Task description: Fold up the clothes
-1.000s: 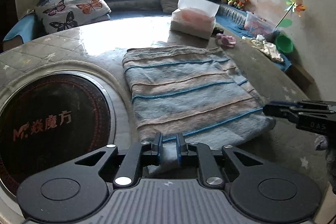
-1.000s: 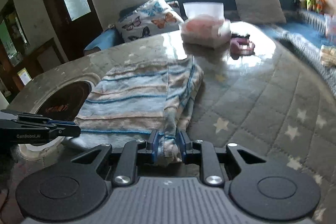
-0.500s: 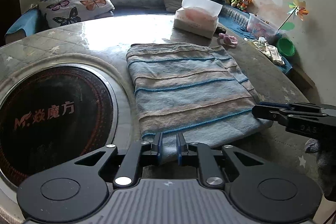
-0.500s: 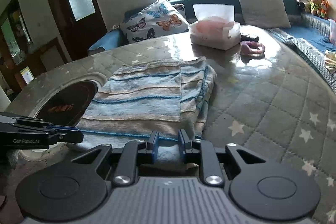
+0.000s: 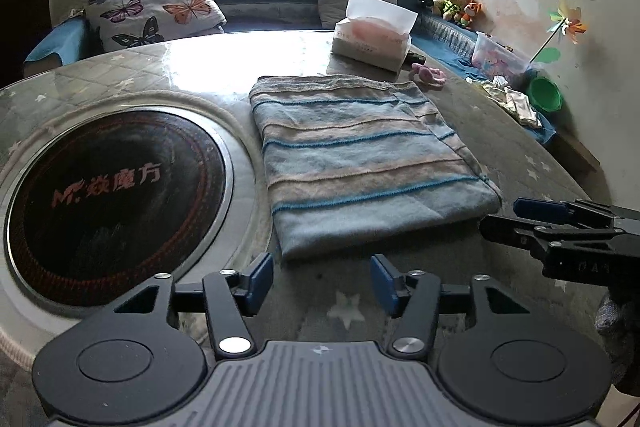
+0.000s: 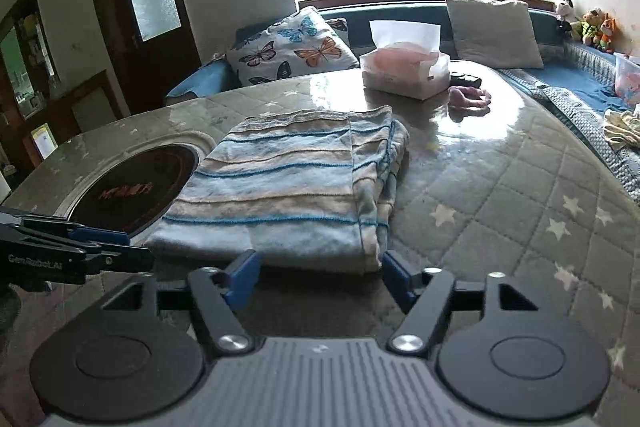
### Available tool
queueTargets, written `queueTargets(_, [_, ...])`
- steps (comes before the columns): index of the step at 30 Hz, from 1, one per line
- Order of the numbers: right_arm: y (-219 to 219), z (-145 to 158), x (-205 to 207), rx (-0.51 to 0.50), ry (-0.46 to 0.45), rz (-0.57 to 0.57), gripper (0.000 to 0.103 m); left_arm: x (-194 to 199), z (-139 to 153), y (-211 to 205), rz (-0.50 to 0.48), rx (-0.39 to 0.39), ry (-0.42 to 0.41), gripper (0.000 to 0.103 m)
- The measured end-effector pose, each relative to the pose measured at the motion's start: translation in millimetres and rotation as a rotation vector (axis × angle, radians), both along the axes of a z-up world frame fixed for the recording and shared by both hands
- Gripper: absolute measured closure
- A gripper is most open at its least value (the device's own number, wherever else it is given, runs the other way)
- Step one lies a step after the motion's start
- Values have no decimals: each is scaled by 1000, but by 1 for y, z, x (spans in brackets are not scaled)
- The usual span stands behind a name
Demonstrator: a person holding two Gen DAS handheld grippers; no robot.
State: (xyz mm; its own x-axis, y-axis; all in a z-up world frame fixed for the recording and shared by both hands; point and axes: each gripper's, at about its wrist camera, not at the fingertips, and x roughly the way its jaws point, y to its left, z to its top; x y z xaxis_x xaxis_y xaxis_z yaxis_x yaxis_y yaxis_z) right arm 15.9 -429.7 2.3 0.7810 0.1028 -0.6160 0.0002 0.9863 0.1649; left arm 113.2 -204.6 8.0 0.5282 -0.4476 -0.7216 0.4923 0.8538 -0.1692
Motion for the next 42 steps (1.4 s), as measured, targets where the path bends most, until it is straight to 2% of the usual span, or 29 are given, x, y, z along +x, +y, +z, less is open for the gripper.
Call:
queueTargets(4, [4, -3, -10, -7, 5, -14, 26, -10, -1, 5, 3, 10, -6, 35])
queueTargets(6, [6, -4, -15, -13, 6, -25, 16, -16, -2, 7, 5, 19, -18, 32])
queueTargets(10, [10, -6, -25, -21, 6, -46, 14, -27, -2, 13, 14, 25, -35, 23])
queueTargets(14, [16, -8, -34, -47, 10, -68, 3, -38, 0, 18, 20, 26, -57, 8])
queueTargets(17, [23, -10, -42, -64, 13, -74, 0, -45, 2, 21, 15, 20, -75, 0])
queueTargets(42, [58, -23, -75, -105, 31, -153, 0, -85, -10, 52, 49, 55, -95, 0])
